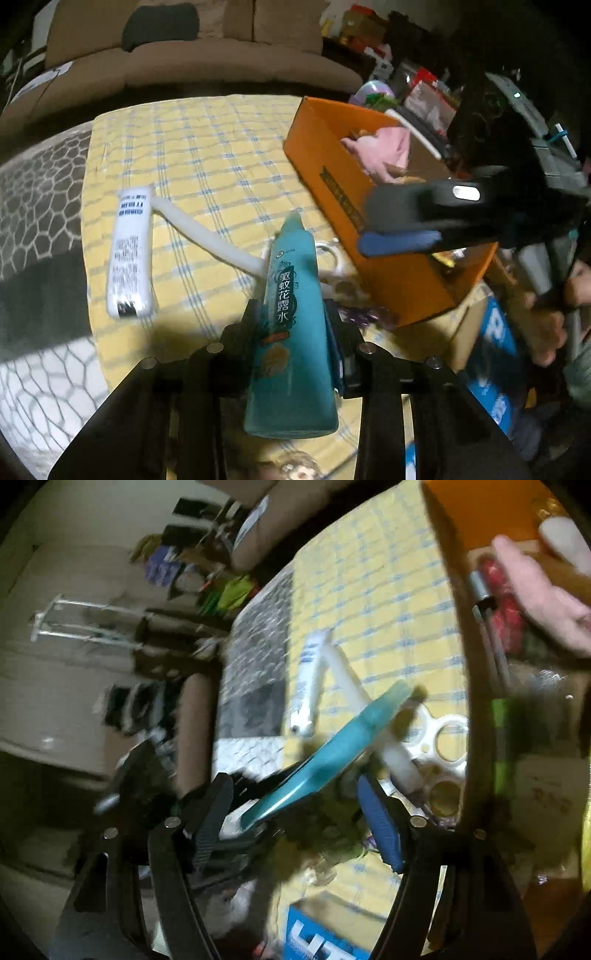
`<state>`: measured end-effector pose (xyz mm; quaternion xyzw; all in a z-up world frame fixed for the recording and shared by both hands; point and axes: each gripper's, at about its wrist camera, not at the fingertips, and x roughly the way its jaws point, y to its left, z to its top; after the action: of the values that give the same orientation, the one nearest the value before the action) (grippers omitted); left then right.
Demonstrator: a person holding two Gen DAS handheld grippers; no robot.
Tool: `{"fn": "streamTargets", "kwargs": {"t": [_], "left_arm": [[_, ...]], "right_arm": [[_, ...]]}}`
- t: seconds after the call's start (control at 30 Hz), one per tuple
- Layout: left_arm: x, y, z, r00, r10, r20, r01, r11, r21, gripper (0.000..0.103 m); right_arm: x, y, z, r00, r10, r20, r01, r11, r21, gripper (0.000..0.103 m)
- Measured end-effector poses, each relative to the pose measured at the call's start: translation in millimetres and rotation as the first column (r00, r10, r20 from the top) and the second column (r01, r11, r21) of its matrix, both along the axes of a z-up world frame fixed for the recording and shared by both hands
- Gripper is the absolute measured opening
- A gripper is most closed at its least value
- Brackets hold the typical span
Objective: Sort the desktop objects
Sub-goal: 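Lift the teal spray bottle with the right tool toward the orange box, then lower the teal spray bottle into the orange box and open the right tool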
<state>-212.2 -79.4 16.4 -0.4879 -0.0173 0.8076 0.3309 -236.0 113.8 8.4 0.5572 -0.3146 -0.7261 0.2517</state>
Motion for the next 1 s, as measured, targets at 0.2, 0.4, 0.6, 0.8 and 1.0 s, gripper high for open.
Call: {"fn": "streamTargets", "kwargs": {"t": [0.2, 0.4, 0.6, 0.8, 1.0], "left_arm": [[21, -29, 19, 0.993, 0.120, 0.003, -0.119, 0.978, 0.174, 0.033], [59, -4, 63, 0.979, 0.121, -0.163, -0.102, 0.988, 0.117, 0.033], [73, 48, 101, 0.968, 0.079, -0.237, -0.059, 0.994, 0.091, 0.032], [53, 125, 141, 0.965, -0.015, -0.262, 0.034, 0.997, 0.067, 0.032], [30, 177, 125, 0.972, -0.063, -0.227, 0.056, 0.998, -0.038, 0.031]], "right_arm": [[9, -8, 4, 0.996, -0.068, 0.049, 0.068, 0.998, 0.009, 0.070], [28, -21, 10, 0.999, -0.014, 0.050, 0.018, 0.996, -0.089, 0.068], [36, 0, 53, 0.998, 0.018, -0.064, -0.023, 0.997, -0.079, 0.034], [28, 68, 108, 0.989, 0.001, -0.149, -0.007, 0.999, -0.037, 0.030], [5, 111, 85, 0.995, -0.004, -0.103, 0.002, 1.000, -0.023, 0.031]]}}
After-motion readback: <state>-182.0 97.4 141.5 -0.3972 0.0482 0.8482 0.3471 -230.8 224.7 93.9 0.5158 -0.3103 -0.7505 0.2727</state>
